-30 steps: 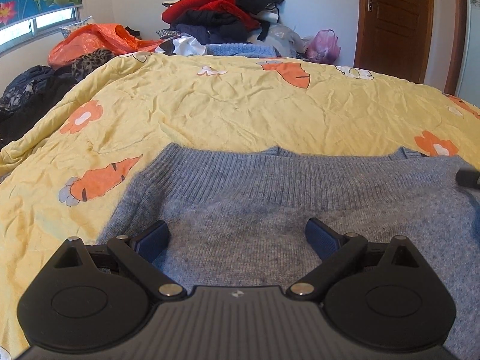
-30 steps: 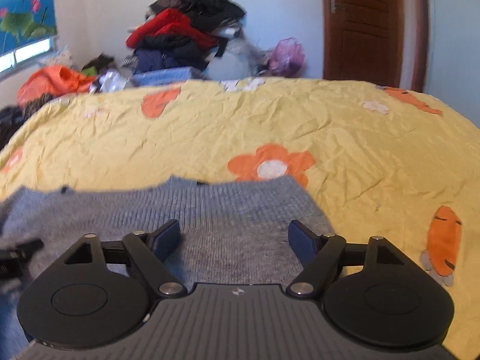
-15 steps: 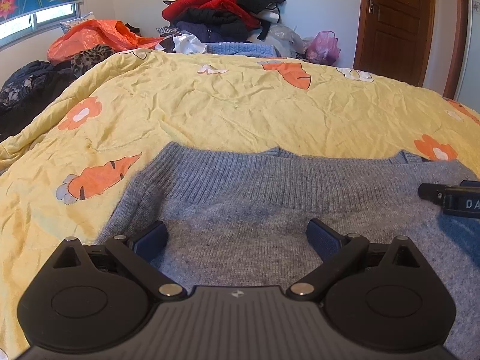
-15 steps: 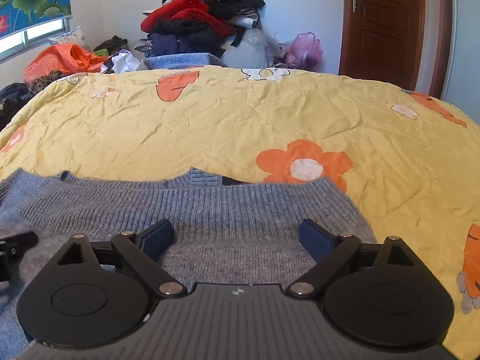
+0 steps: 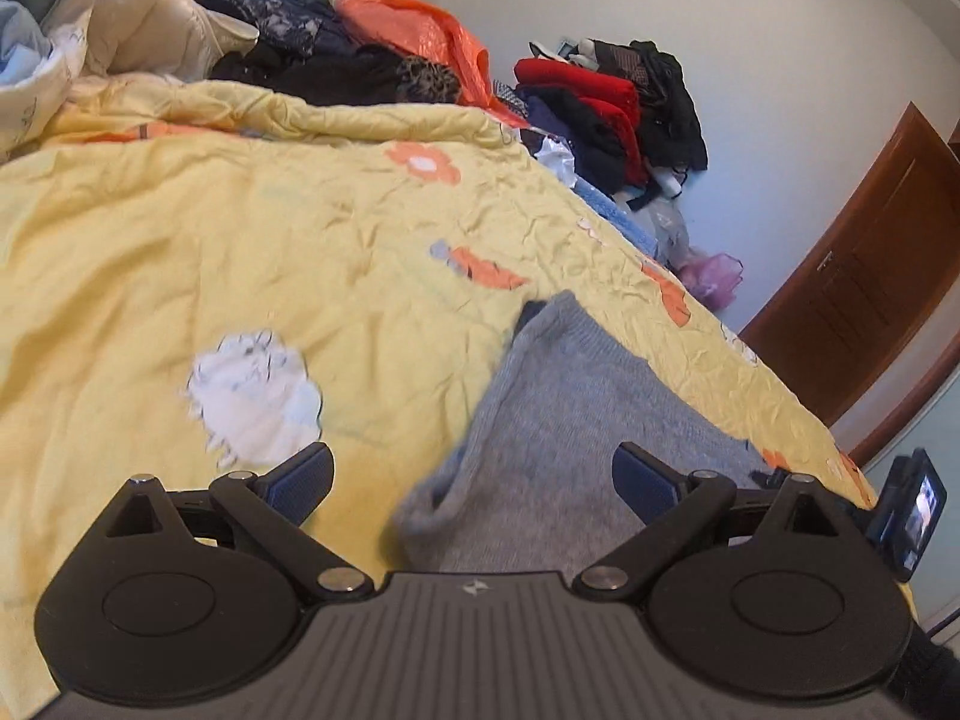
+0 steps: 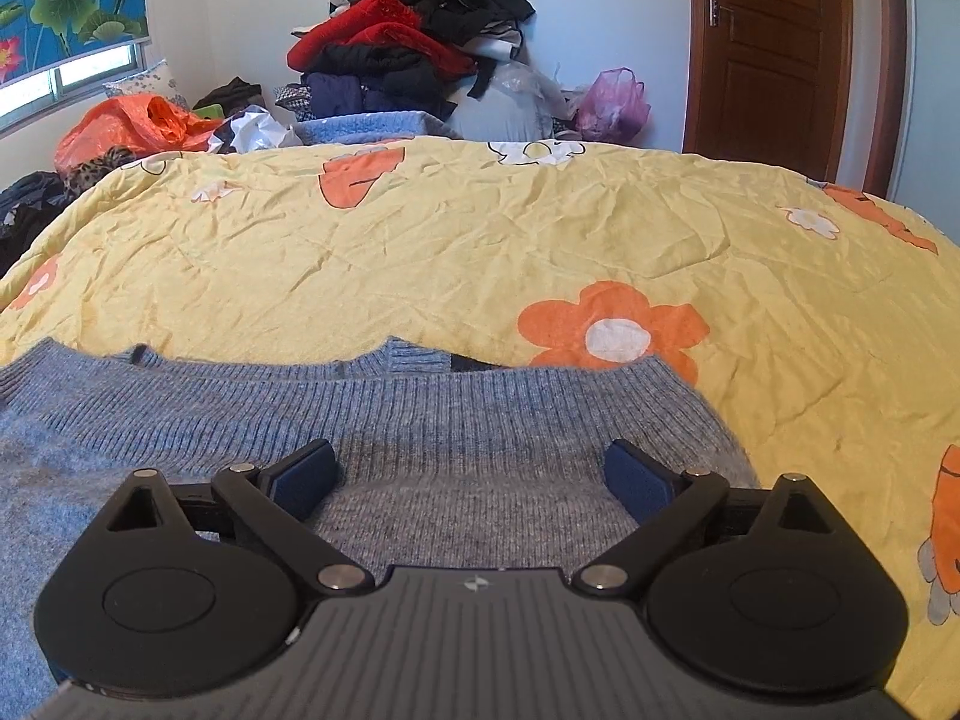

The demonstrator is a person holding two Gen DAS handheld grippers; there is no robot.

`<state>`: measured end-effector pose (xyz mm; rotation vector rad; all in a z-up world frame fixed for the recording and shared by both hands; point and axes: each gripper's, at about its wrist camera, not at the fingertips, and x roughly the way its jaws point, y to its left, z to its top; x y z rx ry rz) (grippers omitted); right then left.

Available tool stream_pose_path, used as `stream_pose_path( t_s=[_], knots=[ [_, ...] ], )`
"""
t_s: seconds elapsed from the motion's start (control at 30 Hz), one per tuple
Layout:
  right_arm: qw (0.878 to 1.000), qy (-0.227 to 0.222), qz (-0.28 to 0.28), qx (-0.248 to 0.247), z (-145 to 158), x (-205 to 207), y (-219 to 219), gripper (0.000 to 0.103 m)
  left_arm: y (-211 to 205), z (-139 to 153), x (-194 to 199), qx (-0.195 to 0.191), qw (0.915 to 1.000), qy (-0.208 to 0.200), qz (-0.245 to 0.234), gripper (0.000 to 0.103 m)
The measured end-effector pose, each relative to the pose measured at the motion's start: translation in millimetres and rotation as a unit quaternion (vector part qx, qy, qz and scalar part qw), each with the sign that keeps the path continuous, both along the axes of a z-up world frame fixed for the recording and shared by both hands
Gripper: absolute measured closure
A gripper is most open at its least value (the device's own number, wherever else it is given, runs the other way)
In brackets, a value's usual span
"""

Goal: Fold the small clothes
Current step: 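Grasp the grey sweater edge with the left gripper while the right gripper grasps the navy sleeve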

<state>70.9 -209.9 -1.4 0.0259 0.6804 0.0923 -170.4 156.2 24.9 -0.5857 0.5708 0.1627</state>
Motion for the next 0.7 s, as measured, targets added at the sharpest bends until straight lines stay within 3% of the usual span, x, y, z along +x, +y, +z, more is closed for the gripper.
stream_pose_path(
  t_s=[0.1,0.23,0.3,0.37,0.4,0.43,0.5,0.53,0.63,0.7],
  knots=[
    [1.0,0.0,-0.002,0.003,9.4,-4.9,0.2,0.008,-5.4,-7.5,5.7,-0.009,0.9997,0.02,-0.013,0.003],
    [0.996,-0.032,0.028,0.078,45.2,-35.3,-2.3,0.007,-4.9,-16.0,13.1,-0.06,0.9977,0.024,-0.024,0.004],
    [0.993,-0.046,0.056,0.089,63.7,-50.0,4.1,0.006,-4.3,-18.3,17.6,-0.072,0.9968,0.024,-0.022,0.017],
    [0.991,-0.058,0.084,0.088,78.4,-61.7,13.1,0.005,-0.8,-21.2,25.2,-0.094,0.9949,0.031,-0.019,0.056],
    [0.989,-0.06,0.097,0.089,83.9,-65.9,17.8,0.005,1.5,-24.8,30.7,-0.106,0.9933,0.045,-0.017,0.064],
    [0.988,-0.058,0.107,0.093,89.0,-68.8,22.4,0.005,2.8,-25.7,33.8,-0.104,0.9931,0.052,-0.01,0.075],
    [0.985,-0.053,0.127,0.108,96.7,-73.0,30.8,0.005,2.9,-23.9,37.2,-0.094,0.9938,0.058,-0.009,0.08],
    [0.983,-0.047,0.137,0.117,99.7,-74.2,35.6,0.005,1.5,-22.7,38.2,-0.085,0.9943,0.063,-0.007,0.091],
    [0.974,-0.014,0.167,0.151,105.3,-71.8,52.5,0.005,-10.3,-13.2,37.6,-0.047,0.997,0.057,-0.022,0.095],
    [0.966,0.016,0.191,0.171,105.8,-66.6,67.9,0.005,-33.1,3.2,36.3,0.01,0.9978,0.04,-0.051,0.095]
  ],
)
